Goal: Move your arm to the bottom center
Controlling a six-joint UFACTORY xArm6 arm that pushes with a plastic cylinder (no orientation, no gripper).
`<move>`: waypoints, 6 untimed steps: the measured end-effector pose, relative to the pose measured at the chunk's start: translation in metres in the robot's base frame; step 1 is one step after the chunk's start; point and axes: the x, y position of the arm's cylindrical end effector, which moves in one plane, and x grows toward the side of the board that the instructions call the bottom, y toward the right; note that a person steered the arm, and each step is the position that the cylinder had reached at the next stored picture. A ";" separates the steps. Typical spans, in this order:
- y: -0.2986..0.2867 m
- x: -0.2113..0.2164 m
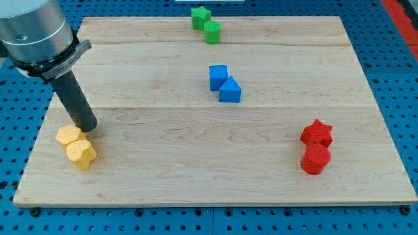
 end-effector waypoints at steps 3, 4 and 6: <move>0.000 0.002; 0.007 0.002; 0.028 0.002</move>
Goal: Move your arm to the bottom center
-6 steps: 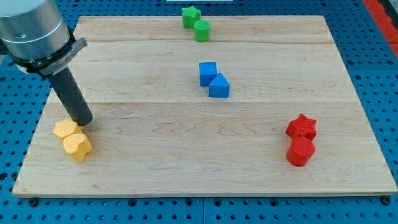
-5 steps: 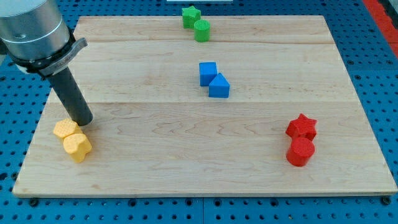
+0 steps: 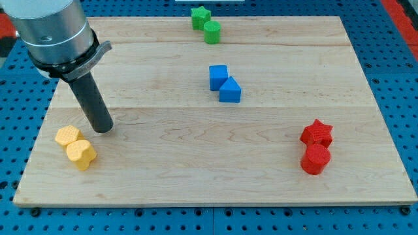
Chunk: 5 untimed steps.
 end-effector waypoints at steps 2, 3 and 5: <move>0.080 -0.002; 0.142 -0.002; 0.214 -0.018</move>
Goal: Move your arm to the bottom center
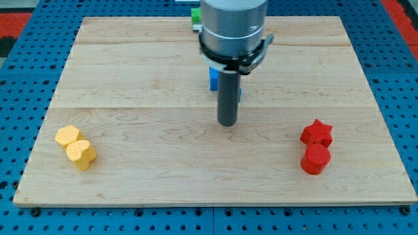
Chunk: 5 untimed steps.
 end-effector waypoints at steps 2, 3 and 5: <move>0.041 0.025; -0.026 0.074; -0.178 0.127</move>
